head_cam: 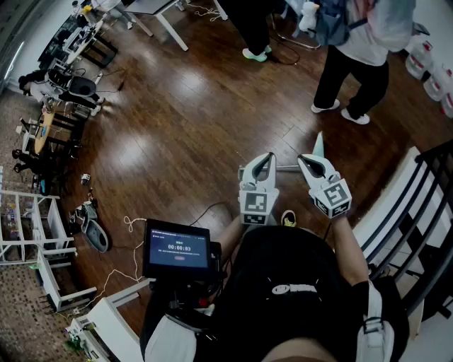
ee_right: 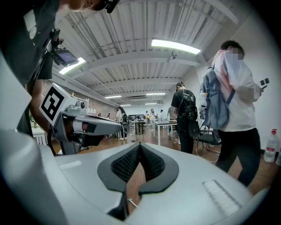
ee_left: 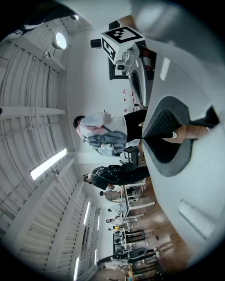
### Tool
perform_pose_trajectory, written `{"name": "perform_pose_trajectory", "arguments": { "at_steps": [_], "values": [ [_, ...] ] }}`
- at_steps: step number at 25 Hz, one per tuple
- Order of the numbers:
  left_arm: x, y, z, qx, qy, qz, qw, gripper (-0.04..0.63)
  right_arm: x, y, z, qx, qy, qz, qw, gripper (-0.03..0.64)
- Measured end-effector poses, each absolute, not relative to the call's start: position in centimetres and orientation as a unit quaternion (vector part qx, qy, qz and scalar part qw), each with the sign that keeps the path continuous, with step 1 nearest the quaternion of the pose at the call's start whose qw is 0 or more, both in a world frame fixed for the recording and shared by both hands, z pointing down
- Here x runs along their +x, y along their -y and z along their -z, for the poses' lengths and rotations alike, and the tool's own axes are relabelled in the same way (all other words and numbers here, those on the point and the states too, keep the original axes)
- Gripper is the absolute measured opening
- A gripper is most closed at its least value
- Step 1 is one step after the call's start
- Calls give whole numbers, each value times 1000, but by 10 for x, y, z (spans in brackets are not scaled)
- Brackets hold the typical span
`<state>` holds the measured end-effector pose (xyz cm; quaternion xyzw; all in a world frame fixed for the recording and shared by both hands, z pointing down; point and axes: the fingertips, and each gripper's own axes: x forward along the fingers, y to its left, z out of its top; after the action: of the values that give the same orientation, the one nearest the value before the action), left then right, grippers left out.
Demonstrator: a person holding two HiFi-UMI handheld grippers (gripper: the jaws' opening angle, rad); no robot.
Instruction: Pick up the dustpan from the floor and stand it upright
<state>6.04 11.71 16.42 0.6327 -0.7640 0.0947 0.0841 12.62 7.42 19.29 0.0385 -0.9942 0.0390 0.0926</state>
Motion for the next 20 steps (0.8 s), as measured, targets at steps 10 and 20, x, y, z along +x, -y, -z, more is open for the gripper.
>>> {"name": "perform_pose_trajectory", "arguments": {
  "at_steps": [10, 20],
  "values": [
    [4, -115, -151, 603, 788, -107, 66, 20, 84, -53, -192, 28, 996, -43, 76, 3],
    [-62, -132, -189, 577, 799, -119, 118, 19, 63, -52, -241, 44, 987, -88, 128, 3]
  ]
}}
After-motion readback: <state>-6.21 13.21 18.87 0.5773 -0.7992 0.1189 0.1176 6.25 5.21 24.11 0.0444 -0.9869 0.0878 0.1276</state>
